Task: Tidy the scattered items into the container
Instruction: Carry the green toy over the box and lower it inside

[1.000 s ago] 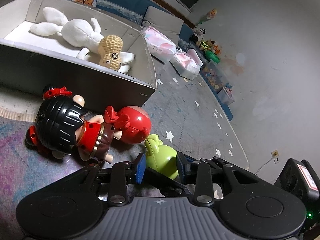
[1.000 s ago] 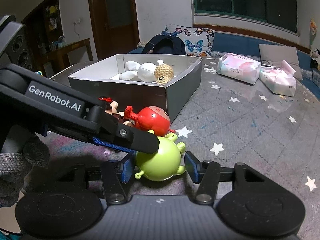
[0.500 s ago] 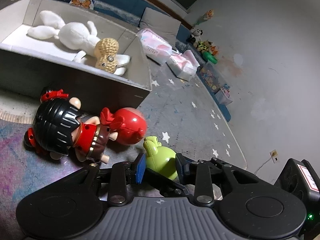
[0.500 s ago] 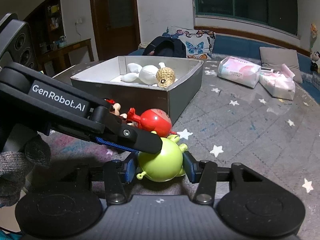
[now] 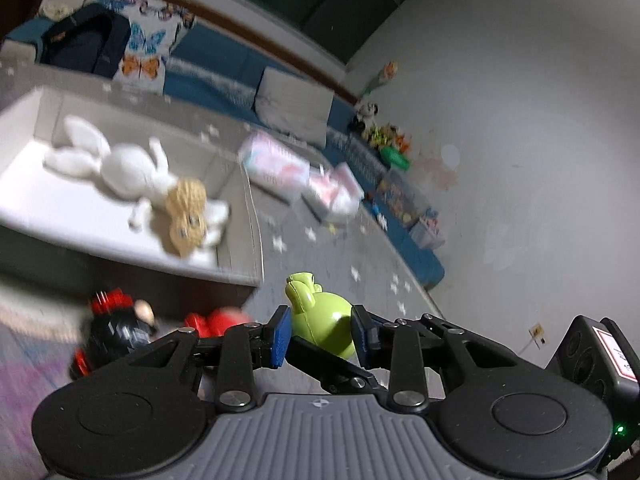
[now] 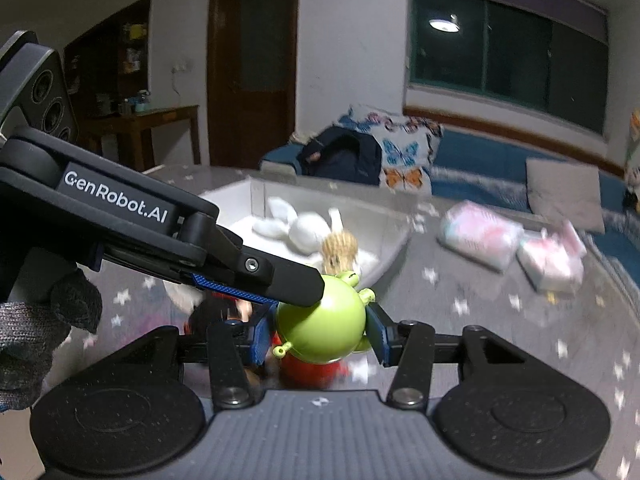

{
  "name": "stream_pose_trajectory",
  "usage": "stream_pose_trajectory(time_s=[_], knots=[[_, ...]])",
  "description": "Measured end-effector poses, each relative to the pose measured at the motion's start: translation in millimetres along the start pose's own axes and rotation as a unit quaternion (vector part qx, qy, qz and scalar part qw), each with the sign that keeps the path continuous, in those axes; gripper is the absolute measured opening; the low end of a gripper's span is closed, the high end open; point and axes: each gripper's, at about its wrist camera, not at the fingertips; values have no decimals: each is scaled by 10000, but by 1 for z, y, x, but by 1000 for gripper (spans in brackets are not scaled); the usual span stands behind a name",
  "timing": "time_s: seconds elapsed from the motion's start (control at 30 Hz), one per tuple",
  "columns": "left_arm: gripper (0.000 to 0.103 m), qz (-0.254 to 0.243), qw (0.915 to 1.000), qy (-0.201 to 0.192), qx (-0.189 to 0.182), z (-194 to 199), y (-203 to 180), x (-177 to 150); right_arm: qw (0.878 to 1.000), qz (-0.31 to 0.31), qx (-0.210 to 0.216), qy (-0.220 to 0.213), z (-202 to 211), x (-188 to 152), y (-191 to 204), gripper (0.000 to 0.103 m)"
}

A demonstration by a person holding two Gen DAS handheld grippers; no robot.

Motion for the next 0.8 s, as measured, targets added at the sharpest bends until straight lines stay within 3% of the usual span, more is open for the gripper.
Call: stream_pose_trajectory(time_s=[0.33, 0.57, 0.8], knots=[[35, 299, 9983, -334, 386, 6, 45, 53, 9980, 405, 470, 76, -63, 60, 6, 49], [35, 711, 9951, -133, 675, -9, 93, 78, 9944, 431, 809, 518, -122, 81, 10, 49], [35, 1146, 9905, 215, 730, -31, 128, 88, 9888, 407, 1002, 1026, -166, 82, 8, 49]])
Point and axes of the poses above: each gripper's, at about its wrist camera, not at the fingertips, and z roughly against the way its jaws point, y to its left, x to its top, and after that the axes turned 4 degrees about x, right-handed
